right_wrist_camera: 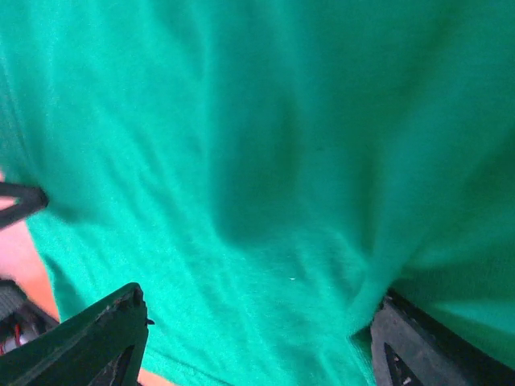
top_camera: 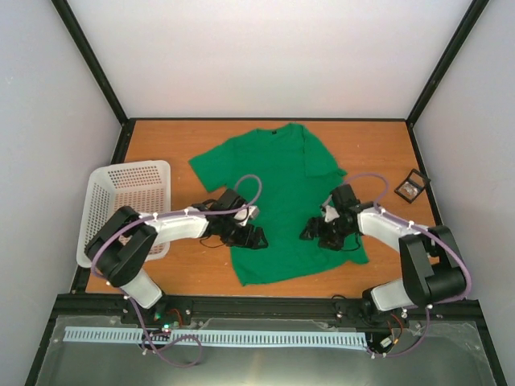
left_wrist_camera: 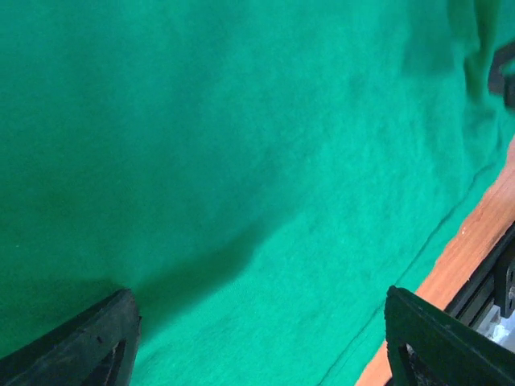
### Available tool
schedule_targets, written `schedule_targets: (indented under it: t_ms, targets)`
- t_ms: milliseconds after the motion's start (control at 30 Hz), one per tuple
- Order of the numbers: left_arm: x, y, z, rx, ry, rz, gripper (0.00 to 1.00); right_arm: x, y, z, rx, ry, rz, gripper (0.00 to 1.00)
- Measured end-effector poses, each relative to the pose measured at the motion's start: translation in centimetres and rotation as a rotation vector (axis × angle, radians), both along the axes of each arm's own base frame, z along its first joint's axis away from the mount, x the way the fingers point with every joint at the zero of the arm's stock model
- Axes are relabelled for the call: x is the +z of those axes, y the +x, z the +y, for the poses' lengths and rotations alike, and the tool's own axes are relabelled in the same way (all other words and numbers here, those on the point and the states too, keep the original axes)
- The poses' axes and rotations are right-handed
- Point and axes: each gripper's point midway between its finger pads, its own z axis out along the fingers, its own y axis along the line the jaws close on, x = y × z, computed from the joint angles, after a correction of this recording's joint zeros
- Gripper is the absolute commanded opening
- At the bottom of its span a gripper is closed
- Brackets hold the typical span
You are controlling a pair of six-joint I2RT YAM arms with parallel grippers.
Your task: Pin the brooch onto the clothing
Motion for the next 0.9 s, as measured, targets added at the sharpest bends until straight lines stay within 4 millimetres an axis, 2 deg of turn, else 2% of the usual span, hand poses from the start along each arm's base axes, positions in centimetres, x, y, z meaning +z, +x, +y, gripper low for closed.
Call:
schedule_targets:
  t_ms: [133, 233, 300, 367, 467, 567, 733, 900]
  targets:
    - [0.4, -1.1, 1.5, 0.085, 0.025, 0.046, 0.92, 0.4, -3.6, 3.1, 0.068, 0.072, 0.028, 0.77]
    - [0.6, -1.2, 3.1, 0.160, 0.097, 0.065, 0.93, 1.2, -5.2, 3.6, 0.085, 0.075, 0.055, 0.82]
    - [0.6, -1.4, 4.5, 0.203, 0.163, 0.076, 0.95, 2.9, -4.4, 3.1, 0.070, 0.052, 0.019, 0.82]
    - [0.9, -1.6, 5.3, 0.223, 0.201, 0.081, 0.97, 5.6, -2.2, 2.5, 0.046, 0.049, -0.072, 0.83]
    - [1.9, -1.1, 4.8, 0.222, 0.180, 0.071, 0.98, 7.7, 0.6, 0.2, -0.007, 0.022, -0.180, 0.83]
    - [2.3, -0.9, 3.8, 0.207, 0.136, 0.079, 1.00, 6.9, 1.2, -1.3, -0.005, -0.026, -0.167, 0.83]
    - [0.7, -1.1, 3.2, 0.197, 0.122, 0.132, 1.00, 3.9, 0.4, -1.6, 0.036, -0.071, -0.070, 0.83]
    - [0.7, -0.5, 3.5, 0.242, 0.072, 0.143, 1.00, 1.9, -0.8, -1.9, -0.016, -0.069, -0.014, 0.83]
